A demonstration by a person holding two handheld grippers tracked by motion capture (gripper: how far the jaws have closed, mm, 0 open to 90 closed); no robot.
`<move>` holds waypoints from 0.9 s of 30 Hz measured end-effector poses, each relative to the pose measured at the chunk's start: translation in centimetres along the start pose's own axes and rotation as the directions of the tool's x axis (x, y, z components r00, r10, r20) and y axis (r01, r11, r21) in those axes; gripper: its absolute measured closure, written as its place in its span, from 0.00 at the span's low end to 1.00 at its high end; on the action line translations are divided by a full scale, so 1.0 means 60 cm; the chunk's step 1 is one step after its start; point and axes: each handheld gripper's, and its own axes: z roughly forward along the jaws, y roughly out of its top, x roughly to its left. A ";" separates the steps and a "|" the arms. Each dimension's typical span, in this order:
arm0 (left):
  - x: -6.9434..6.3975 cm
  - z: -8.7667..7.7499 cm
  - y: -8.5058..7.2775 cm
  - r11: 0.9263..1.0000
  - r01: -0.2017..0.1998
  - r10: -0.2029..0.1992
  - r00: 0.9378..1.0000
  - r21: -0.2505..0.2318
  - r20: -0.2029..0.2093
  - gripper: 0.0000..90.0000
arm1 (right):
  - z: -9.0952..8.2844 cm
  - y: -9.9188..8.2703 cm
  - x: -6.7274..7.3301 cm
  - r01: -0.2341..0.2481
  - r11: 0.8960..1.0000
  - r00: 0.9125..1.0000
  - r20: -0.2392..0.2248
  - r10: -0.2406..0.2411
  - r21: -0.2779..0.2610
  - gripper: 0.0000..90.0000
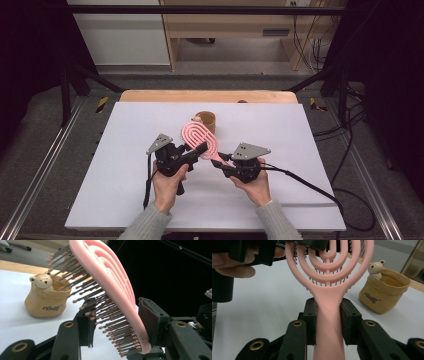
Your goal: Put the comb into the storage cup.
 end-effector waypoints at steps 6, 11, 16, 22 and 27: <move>-0.003 -0.001 0.000 1.000 0.014 -0.014 1.000 -0.011 -0.001 0.58 | 0.000 0.000 0.000 -0.001 1.000 1.000 0.003 0.001 -0.006 0.77; -0.006 -0.001 0.000 1.000 0.019 -0.019 1.000 -0.019 -0.001 0.60 | 0.000 0.000 0.000 -0.004 1.000 1.000 0.002 0.004 -0.006 0.77; -0.010 -0.001 0.000 0.999 0.022 -0.022 1.000 -0.025 0.009 0.63 | 0.001 0.000 0.000 -0.009 1.000 1.000 -0.001 0.009 -0.005 0.78; -0.018 -0.001 0.001 0.999 0.016 -0.016 1.000 -0.035 0.020 0.67 | 0.000 0.001 0.000 -0.012 1.000 1.000 0.000 0.012 -0.005 0.78; -0.021 -0.002 0.001 0.999 0.016 -0.014 0.999 -0.040 0.038 0.69 | 0.000 0.001 0.000 -0.017 1.000 1.000 -0.005 0.017 -0.008 0.78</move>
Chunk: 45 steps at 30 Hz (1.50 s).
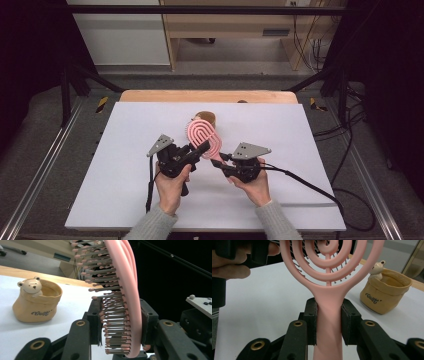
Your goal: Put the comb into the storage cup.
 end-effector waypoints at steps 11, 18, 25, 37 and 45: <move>-0.008 -0.002 0.001 0.999 -0.036 0.036 0.999 -0.001 0.013 0.70 | 0.000 0.000 -0.001 -0.011 1.000 1.000 -0.012 0.011 -0.002 0.78; -0.013 -0.002 0.002 0.997 -0.073 0.073 0.997 0.002 0.012 0.70 | -0.001 0.002 -0.002 -0.015 1.000 1.000 -0.016 0.015 -0.007 0.75; -0.013 -0.003 0.005 0.997 -0.082 0.082 0.996 0.000 0.015 0.70 | -0.002 0.003 -0.004 -0.017 1.000 1.000 -0.015 0.017 -0.006 0.68; -0.013 -0.004 0.011 0.994 -0.109 0.109 0.994 0.014 0.003 0.70 | -0.005 0.005 -0.006 -0.027 1.000 1.000 -0.013 0.027 -0.011 0.56; -0.010 -0.007 0.017 0.993 -0.118 0.118 0.993 0.012 -0.005 0.71 | -0.007 0.007 -0.007 -0.034 0.999 0.999 -0.007 0.034 -0.022 0.49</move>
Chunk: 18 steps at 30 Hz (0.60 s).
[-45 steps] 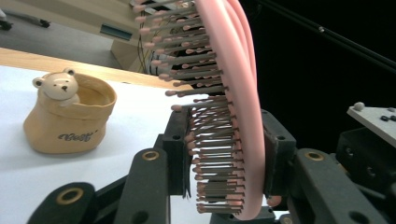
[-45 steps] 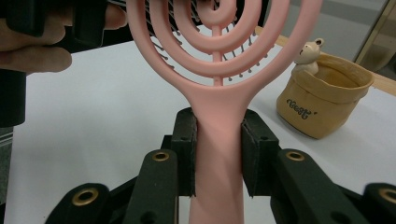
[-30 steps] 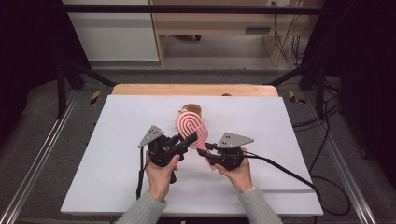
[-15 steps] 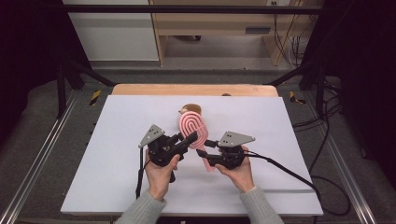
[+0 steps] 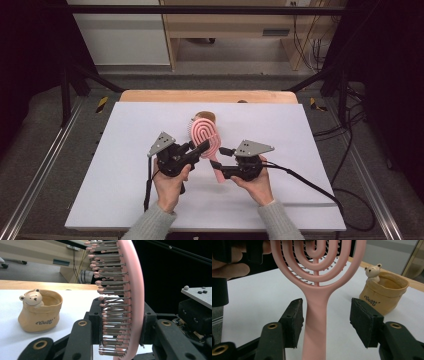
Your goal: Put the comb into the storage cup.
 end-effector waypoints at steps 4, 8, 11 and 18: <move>0.004 -0.004 0.005 1.000 -0.006 0.006 1.000 -0.002 -0.008 0.71 | -0.002 0.002 -0.001 -0.004 1.000 1.000 0.002 0.004 -0.004 0.44; 0.008 -0.008 0.011 1.000 -0.023 0.023 0.999 -0.003 -0.024 0.71 | -0.005 0.004 -0.002 -0.007 1.000 1.000 0.010 0.008 -0.007 0.35; 0.012 -0.010 0.016 1.000 -0.024 0.023 0.999 -0.004 -0.033 0.71 | -0.008 0.004 -0.004 -0.014 1.000 1.000 0.017 0.014 -0.013 0.29; 0.021 -0.017 0.027 0.999 -0.049 0.048 0.997 -0.008 -0.067 0.71 | -0.014 0.001 -0.013 -0.048 0.999 0.998 0.039 0.049 -0.023 0.17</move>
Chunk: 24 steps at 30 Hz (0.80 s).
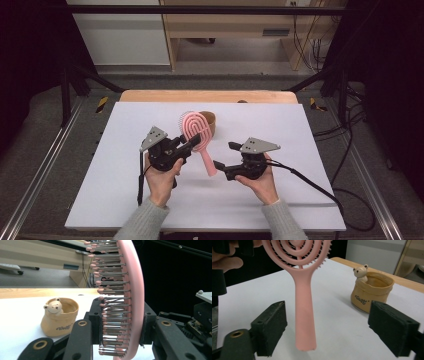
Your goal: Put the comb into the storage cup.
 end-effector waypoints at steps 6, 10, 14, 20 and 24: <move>0.008 -0.007 0.010 1.000 -0.020 0.020 0.999 -0.001 -0.026 0.71 | -0.012 -0.002 -0.012 -0.040 0.999 0.999 0.024 0.040 0.002 0.08; 0.013 -0.013 0.017 1.000 -0.022 0.022 0.999 -0.004 -0.034 0.71 | -0.023 -0.005 -0.021 -0.066 0.998 0.997 0.031 0.066 -0.004 0.06; 0.017 -0.018 0.022 0.999 -0.040 0.040 0.998 0.001 -0.047 0.71 | -0.033 -0.011 -0.031 -0.088 0.996 0.995 0.049 0.089 -0.006 0.04; 0.026 -0.024 0.028 0.999 -0.048 0.048 0.997 0.004 -0.058 0.71 | -0.048 -0.026 -0.047 -0.114 0.993 0.991 0.065 0.114 -0.001 0.01; 0.032 -0.026 0.033 0.998 -0.055 0.056 0.996 0.011 -0.067 0.71 | -0.063 -0.037 -0.059 -0.109 0.994 0.992 0.064 0.109 0.008 0.00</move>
